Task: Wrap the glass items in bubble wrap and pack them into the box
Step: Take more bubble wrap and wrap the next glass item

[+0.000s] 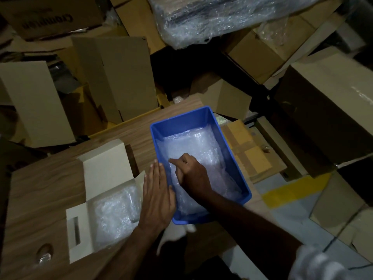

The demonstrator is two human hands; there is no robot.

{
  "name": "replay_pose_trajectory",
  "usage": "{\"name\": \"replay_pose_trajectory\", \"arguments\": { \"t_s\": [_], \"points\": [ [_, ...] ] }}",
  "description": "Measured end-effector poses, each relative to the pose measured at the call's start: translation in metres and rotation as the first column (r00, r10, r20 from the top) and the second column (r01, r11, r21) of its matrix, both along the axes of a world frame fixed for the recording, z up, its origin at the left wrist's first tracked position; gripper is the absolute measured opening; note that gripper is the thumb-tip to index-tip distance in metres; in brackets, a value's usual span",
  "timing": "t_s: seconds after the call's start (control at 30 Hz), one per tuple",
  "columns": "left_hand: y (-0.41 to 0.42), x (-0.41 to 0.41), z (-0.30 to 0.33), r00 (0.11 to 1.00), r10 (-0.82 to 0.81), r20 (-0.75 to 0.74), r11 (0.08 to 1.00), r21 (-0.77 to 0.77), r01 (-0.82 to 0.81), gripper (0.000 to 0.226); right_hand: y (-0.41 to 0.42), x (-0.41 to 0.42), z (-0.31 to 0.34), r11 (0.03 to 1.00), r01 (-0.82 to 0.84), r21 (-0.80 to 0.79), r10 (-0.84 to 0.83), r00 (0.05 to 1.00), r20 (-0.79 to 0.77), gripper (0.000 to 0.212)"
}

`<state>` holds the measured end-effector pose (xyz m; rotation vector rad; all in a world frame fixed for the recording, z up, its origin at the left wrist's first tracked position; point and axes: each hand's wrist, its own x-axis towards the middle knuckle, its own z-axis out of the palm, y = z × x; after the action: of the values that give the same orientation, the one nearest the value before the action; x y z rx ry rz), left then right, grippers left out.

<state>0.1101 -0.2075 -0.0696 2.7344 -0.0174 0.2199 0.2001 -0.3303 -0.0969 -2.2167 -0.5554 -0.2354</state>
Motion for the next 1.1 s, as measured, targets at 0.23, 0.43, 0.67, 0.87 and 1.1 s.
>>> {"name": "replay_pose_trajectory", "arguments": {
  "t_s": [0.23, 0.43, 0.67, 0.87, 1.1],
  "points": [
    [0.003, -0.002, -0.002, 0.995, 0.066, -0.072, 0.997, -0.038, -0.068, 0.066, -0.011, -0.006, 0.008, 0.998, 0.030, -0.046, -0.032, 0.999, -0.033, 0.030],
    [-0.004, -0.002, 0.010, 0.998, 0.059, -0.031, 0.997, -0.054, -0.061, 0.061, -0.013, -0.006, 0.003, 0.998, -0.036, -0.054, 0.023, 0.975, -0.219, 0.057],
    [0.000, -0.002, 0.005, 0.996, 0.060, -0.060, 0.998, -0.012, -0.061, 0.066, 0.002, 0.012, -0.025, 0.965, -0.018, -0.262, -0.032, 0.982, -0.185, 0.041],
    [0.000, -0.002, 0.003, 0.998, 0.051, -0.043, 0.999, -0.010, -0.051, 0.065, 0.025, 0.022, -0.035, 0.968, 0.086, -0.234, -0.119, 0.984, -0.131, 0.049],
    [0.003, -0.003, -0.008, 0.990, 0.095, -0.106, 0.995, -0.025, -0.098, 0.068, 0.037, 0.035, -0.048, 0.944, 0.100, -0.315, -0.137, 0.986, -0.099, 0.027]
  ]
}}
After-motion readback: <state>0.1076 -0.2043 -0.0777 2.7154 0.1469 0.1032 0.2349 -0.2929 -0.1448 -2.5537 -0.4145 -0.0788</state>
